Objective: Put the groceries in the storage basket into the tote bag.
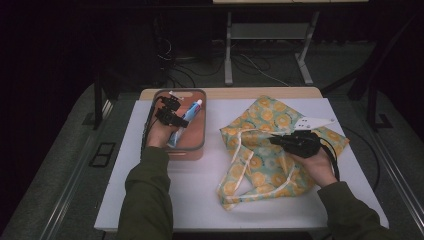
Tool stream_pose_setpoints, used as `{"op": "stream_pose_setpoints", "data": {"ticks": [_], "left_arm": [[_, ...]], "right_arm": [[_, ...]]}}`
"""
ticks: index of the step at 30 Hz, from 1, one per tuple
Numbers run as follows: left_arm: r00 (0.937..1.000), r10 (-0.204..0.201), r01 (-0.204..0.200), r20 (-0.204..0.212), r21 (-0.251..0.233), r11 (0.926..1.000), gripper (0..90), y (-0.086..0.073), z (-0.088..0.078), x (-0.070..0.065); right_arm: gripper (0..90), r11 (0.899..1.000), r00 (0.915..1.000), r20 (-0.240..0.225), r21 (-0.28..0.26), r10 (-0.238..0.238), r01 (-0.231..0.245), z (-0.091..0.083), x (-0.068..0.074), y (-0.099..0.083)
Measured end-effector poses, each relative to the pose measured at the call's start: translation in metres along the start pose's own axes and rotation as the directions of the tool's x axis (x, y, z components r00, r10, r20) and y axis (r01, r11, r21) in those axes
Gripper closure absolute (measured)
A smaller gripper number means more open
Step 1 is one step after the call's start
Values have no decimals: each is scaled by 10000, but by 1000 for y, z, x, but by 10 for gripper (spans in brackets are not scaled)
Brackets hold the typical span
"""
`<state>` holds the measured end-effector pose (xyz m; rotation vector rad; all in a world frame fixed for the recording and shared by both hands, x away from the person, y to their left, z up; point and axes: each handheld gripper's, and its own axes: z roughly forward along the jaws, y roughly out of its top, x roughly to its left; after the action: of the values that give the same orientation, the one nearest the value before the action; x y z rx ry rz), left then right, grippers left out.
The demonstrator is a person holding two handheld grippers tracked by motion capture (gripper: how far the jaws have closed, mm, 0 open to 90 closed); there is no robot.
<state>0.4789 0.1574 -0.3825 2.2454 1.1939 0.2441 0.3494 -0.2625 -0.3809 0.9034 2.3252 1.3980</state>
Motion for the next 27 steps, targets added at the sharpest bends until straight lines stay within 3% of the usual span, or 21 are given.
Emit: {"op": "stream_pose_setpoints", "data": {"ticks": [5,8,16,23,27], "left_arm": [[9997,260,-261,-21,-450,9986,749,6,-28,-7],[9989,395,-372,256,-836,9958,750,8,-44,-13],[9918,1111,-1034,633,-1139,9881,749,6,-75,-43],[9775,1826,-1671,1057,-1406,9759,749,-6,-83,-78],[9638,2273,-2070,1395,-1456,9674,749,-15,-80,-99]], "right_arm": [[890,10000,10000,25,-1,9,-9,0,0,0],[891,10000,10000,49,9,-1,1,-1,-1,0],[891,10000,9999,108,45,-24,23,-1,-2,0],[891,10000,9999,120,41,27,-27,-1,-2,-1],[890,10000,9999,106,15,55,-55,-1,-2,-1]]}}
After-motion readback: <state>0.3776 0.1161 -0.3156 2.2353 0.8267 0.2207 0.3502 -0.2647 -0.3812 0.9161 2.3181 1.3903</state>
